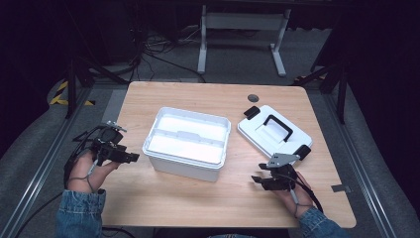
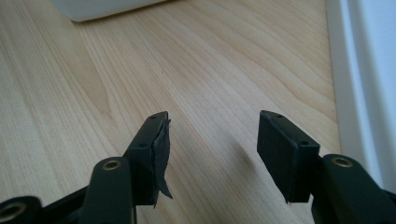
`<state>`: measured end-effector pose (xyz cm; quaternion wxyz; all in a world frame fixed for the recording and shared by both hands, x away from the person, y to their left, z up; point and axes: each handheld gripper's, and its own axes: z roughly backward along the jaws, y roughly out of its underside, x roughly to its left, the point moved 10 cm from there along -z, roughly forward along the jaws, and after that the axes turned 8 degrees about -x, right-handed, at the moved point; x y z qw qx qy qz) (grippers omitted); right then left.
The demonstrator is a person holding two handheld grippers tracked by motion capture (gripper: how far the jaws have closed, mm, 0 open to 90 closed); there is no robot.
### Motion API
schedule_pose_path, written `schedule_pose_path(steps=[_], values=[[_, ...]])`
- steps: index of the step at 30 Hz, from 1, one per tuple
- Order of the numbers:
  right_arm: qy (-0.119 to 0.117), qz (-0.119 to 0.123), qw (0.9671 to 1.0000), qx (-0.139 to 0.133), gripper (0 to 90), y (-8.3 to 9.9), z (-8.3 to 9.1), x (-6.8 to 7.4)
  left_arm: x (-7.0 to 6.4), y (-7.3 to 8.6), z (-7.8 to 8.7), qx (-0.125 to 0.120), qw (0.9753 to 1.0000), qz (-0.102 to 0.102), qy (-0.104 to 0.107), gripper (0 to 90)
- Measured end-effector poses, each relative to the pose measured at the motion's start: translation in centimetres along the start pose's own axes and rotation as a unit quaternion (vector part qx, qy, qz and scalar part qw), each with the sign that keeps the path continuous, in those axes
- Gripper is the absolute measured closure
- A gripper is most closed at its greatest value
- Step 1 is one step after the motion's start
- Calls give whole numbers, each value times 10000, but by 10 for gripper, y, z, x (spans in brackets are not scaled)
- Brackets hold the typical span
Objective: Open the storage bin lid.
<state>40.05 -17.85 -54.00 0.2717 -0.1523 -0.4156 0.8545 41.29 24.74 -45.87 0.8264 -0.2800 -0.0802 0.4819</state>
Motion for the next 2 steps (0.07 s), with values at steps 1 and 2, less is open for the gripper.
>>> schedule_pose_path(steps=[1, 2], values=[[-2, -10, 10000, 9, 446, 1, -1, 0, 0, 0, 0, -8, 10000, 3, -1, 379], [-9, -3, 10000, 28, 445, 2, -1, 1, 0, -1, 0, -8, 10000, 6, -2, 379]])
